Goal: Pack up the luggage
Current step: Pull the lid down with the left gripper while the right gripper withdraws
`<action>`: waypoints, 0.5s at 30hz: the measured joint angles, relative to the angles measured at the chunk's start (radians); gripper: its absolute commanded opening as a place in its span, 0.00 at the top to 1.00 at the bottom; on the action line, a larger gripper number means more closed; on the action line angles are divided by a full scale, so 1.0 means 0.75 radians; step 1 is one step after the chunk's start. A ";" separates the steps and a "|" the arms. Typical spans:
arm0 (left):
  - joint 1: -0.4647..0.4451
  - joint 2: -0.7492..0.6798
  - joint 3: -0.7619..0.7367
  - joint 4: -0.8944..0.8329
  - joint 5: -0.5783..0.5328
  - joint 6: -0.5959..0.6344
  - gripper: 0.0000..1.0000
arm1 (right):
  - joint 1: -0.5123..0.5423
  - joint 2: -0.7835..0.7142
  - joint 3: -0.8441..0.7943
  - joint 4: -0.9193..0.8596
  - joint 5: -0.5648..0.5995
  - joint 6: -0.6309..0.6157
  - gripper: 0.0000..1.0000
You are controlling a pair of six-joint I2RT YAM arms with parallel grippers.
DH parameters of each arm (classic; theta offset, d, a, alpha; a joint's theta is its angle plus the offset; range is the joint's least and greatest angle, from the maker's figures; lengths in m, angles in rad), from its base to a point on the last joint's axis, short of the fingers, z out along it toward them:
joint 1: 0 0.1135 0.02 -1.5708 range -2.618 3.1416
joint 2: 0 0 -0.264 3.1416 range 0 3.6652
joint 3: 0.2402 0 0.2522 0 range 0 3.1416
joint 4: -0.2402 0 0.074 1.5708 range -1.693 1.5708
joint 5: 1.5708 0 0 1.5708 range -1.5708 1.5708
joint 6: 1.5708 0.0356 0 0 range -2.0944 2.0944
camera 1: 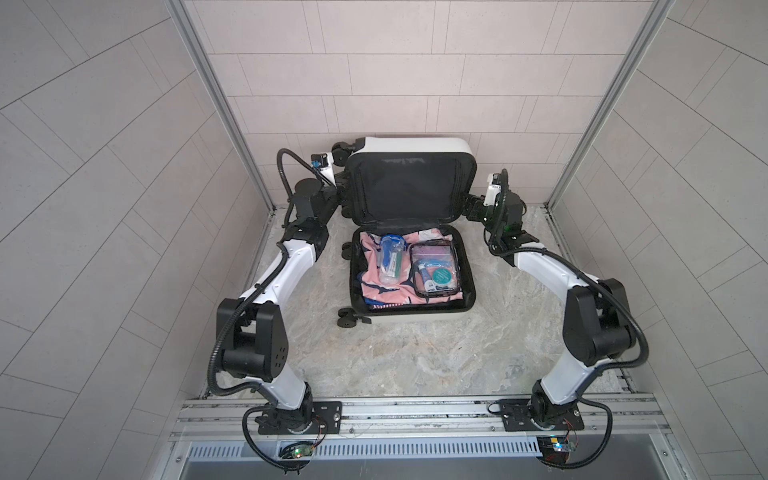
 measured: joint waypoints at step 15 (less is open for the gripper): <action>-0.003 -0.146 -0.169 0.004 -0.004 -0.002 1.00 | 0.704 -0.921 -0.635 -0.555 0.133 0.110 0.43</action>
